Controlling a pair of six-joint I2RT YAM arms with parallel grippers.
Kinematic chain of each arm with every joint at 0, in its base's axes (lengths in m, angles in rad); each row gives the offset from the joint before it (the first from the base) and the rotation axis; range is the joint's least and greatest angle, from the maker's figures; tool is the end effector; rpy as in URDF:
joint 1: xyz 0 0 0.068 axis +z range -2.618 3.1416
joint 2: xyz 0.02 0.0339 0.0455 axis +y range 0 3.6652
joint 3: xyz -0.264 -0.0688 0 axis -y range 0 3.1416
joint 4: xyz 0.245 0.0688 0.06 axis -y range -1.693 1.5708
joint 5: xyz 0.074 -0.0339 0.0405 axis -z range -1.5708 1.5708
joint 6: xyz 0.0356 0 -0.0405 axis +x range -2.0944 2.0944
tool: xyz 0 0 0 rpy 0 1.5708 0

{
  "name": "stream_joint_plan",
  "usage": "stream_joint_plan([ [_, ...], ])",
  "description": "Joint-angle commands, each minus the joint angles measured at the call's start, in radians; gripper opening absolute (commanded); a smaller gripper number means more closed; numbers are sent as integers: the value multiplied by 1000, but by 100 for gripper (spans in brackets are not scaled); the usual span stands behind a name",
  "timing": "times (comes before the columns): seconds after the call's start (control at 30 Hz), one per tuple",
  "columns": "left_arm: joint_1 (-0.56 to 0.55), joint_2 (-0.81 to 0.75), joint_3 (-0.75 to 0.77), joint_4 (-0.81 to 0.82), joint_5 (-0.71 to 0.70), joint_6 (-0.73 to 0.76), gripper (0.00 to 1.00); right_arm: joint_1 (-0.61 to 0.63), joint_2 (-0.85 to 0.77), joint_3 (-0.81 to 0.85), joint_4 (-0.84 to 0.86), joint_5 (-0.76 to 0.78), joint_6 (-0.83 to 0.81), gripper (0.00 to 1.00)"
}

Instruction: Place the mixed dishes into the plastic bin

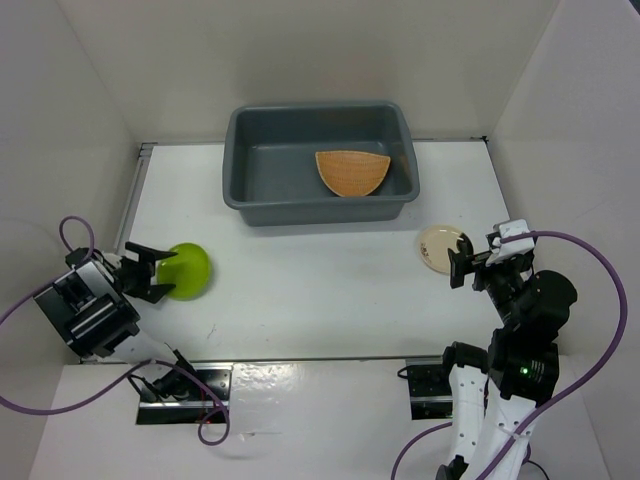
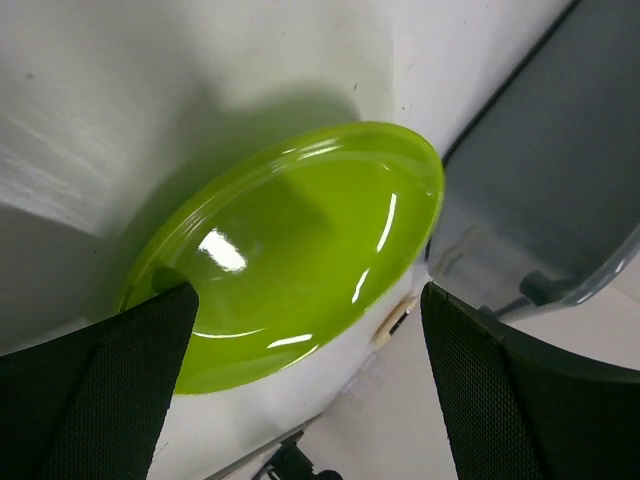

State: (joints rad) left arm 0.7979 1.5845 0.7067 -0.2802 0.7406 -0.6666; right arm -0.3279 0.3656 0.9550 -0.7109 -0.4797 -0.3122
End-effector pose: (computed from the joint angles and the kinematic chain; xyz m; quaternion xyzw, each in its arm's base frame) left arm 0.2033 0.1740 0.1355 -0.5548 0.7281 -0.3409 0.2139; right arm 0.0513 -0.0001 0.3811 -0.1518 0.7285 -0.0337 0.6672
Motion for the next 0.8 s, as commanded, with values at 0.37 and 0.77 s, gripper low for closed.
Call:
stream_joint_plan([
  [0.37,1,-153,34,-4,-23,64,100,-7,-7,-4,42,-5,-4,98],
  [0.77,1,-241,80,-126,-243,53,99,-7,-7,-4,42,-5,-4,98],
])
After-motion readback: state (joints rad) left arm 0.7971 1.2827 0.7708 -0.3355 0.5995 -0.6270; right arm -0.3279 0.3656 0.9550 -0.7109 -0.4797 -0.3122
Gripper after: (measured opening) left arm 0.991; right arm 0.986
